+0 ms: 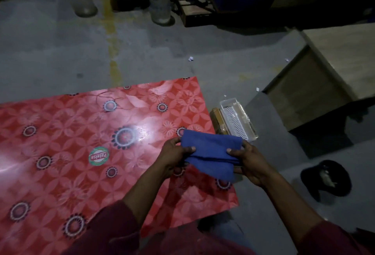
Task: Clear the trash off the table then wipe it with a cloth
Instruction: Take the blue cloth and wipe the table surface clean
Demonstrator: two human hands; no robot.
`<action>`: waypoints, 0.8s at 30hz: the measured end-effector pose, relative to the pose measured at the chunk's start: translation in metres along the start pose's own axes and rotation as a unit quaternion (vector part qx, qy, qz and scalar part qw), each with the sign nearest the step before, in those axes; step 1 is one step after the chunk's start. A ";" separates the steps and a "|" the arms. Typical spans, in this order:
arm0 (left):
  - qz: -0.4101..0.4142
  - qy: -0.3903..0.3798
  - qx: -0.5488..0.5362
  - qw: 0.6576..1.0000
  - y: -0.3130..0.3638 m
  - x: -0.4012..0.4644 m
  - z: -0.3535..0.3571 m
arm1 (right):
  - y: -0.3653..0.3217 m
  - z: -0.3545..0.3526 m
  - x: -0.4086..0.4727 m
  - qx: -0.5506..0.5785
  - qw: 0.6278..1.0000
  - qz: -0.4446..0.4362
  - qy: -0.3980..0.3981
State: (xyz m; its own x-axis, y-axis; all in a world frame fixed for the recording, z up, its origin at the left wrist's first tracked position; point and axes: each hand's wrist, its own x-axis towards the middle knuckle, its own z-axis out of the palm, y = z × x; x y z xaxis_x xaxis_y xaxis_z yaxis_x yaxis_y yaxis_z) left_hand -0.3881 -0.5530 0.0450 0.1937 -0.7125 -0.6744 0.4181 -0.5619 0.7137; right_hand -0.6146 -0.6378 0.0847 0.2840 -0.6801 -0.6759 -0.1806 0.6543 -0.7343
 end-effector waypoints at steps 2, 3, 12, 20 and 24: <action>0.023 0.016 0.056 0.998 0.010 0.027 0.028 | -0.003 -0.027 0.020 0.016 0.999 -0.002 0.029; 0.037 0.019 0.085 0.996 0.016 0.041 0.044 | -0.005 -0.043 0.031 0.032 0.999 -0.002 0.044; 0.059 0.078 0.240 0.966 0.045 0.190 0.191 | -0.003 -0.175 0.164 0.157 0.980 0.057 0.103; 0.038 0.109 0.345 0.931 0.037 0.317 0.247 | 0.030 -0.219 0.274 0.226 0.956 0.126 0.139; 0.049 0.116 0.399 0.908 0.031 0.364 0.255 | 0.047 -0.218 0.319 0.223 0.951 0.140 0.164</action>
State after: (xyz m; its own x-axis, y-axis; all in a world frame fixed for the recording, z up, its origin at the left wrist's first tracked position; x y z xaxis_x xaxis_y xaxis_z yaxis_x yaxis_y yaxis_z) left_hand -0.5312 -0.9369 -0.1299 0.4158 -0.7197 -0.5560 -0.3694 -0.6923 0.6199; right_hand -0.7384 -0.8958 -0.1791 -0.0395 -0.4775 -0.8777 0.2324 0.8499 -0.4729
